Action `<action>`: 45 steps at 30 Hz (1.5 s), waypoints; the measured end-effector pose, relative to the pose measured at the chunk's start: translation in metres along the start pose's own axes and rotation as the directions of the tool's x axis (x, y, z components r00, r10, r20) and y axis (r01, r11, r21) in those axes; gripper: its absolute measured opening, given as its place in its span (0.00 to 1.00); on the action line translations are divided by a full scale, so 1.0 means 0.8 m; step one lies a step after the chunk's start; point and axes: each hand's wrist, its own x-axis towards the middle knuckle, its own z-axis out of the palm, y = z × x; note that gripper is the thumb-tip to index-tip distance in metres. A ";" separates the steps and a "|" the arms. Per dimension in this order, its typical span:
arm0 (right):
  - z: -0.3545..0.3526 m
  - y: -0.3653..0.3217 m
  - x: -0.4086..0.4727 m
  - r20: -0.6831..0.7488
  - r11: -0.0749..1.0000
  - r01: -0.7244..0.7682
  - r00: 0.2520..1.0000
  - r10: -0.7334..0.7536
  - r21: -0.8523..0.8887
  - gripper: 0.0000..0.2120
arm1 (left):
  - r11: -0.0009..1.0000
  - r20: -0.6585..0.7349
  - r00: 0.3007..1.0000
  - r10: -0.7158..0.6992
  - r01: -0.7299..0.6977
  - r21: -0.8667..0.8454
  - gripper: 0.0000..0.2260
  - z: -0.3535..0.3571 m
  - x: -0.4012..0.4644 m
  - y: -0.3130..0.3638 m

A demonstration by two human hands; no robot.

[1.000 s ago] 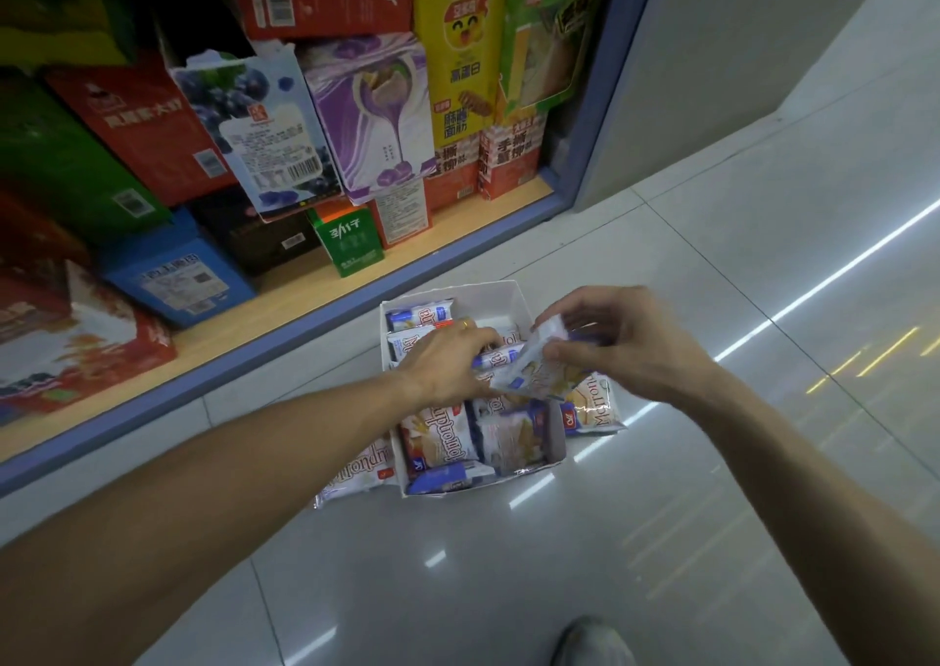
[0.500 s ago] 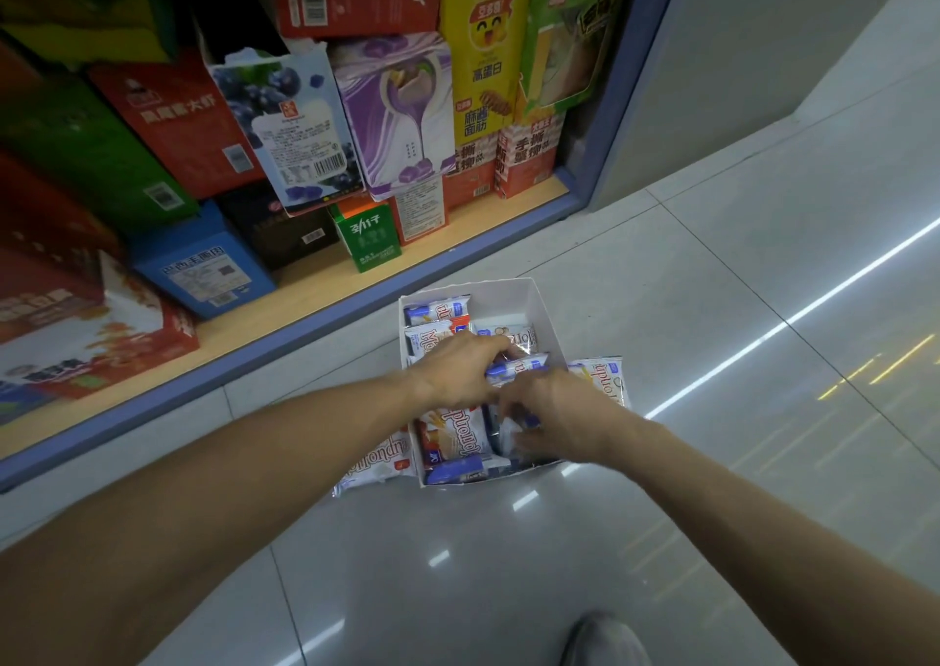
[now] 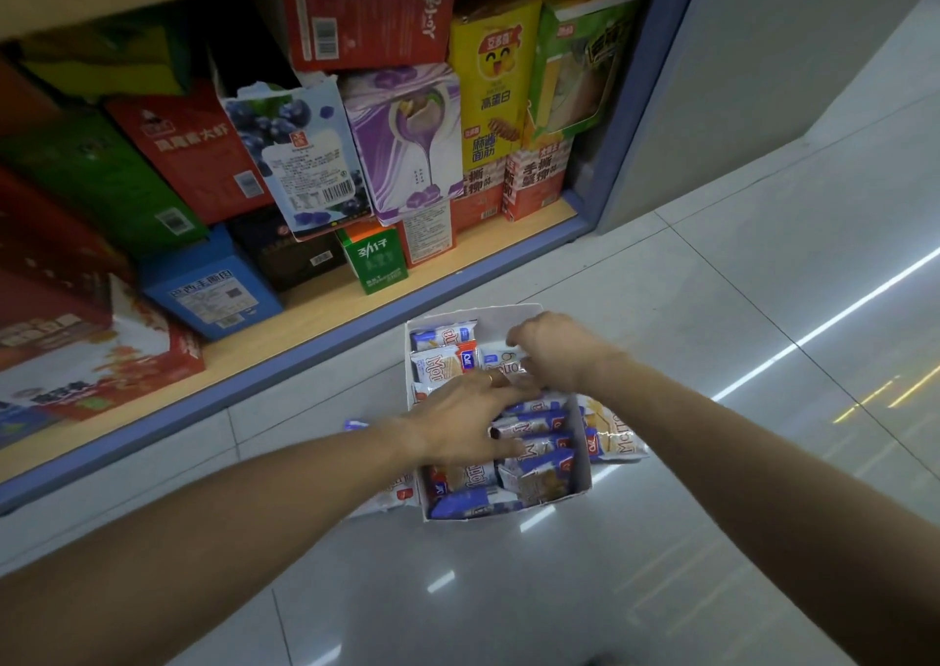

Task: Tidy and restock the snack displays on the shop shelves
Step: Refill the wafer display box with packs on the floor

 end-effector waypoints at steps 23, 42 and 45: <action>-0.005 0.010 -0.031 0.000 0.997 0.005 1.000 -0.005 0.080 0.15 | 0.998 -0.233 0.971 -0.062 0.054 -0.043 0.24 0.018 -0.028 -0.011; 0.027 0.107 -0.106 -0.168 0.774 -0.378 0.838 0.519 0.507 0.21 | 0.986 -0.082 0.995 -0.058 0.044 -0.160 0.28 0.016 -0.028 -0.005; -0.058 0.077 -0.103 -0.409 0.826 -0.162 0.807 0.426 0.540 0.23 | 0.985 -0.090 0.994 -0.055 0.039 -0.170 0.29 0.019 -0.029 -0.007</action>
